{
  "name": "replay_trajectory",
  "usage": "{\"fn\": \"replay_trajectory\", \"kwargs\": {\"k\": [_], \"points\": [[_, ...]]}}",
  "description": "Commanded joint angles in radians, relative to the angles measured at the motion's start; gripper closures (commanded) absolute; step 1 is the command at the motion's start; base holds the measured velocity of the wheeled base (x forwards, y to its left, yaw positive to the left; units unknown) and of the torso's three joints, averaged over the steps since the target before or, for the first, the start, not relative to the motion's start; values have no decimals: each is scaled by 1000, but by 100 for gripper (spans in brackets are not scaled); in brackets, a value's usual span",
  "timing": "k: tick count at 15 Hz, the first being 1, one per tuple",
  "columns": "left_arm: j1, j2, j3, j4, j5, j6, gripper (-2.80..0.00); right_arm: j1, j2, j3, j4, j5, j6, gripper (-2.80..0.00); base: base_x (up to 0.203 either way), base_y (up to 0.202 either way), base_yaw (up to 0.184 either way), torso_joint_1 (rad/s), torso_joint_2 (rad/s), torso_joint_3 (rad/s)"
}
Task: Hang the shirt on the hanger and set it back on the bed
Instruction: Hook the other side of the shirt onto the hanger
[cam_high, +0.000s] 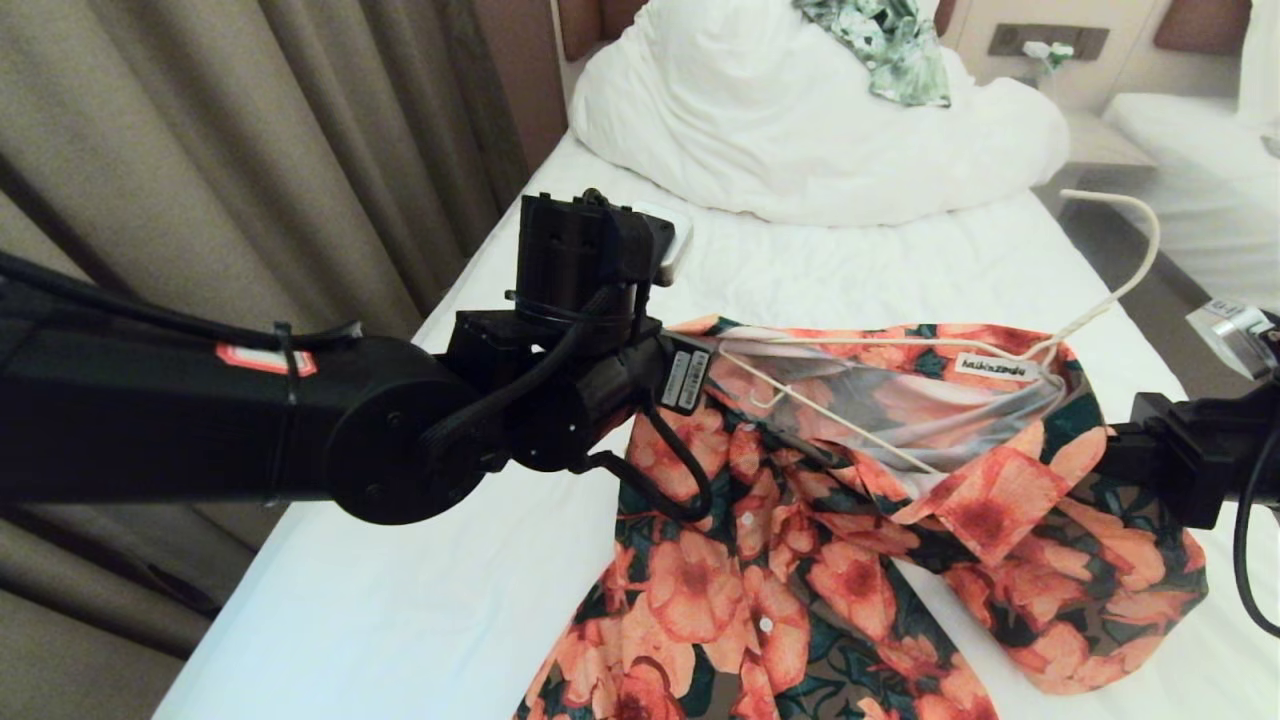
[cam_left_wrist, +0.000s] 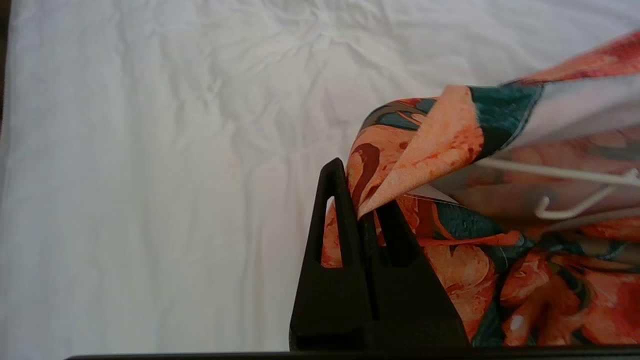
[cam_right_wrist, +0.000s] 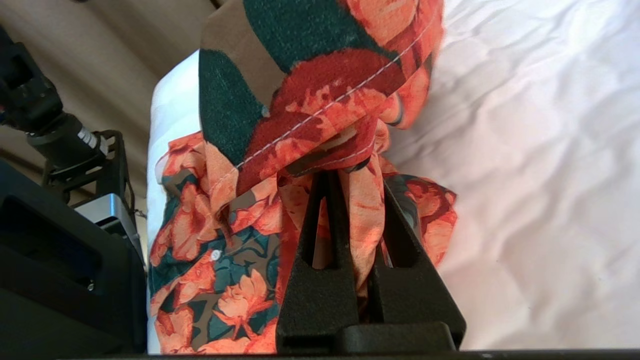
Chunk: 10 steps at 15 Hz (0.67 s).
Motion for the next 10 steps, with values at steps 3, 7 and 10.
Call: {"fn": "replay_trajectory", "kwargs": {"k": [3,7,10], "points": [[-55,-40,-2,0,4,12,0,-1,5,-11,-1,4,-1,0,0,0,0,0,0,0],[-85,-32,-63,10,15,36,0,13,0,-5,0,-2,-3,0,0,0,0,0,0,0],[-92,-23,-85,20,15,36,0,22,0,-8,-1,-2,-2,0,0,0,0,0,0,0]]}}
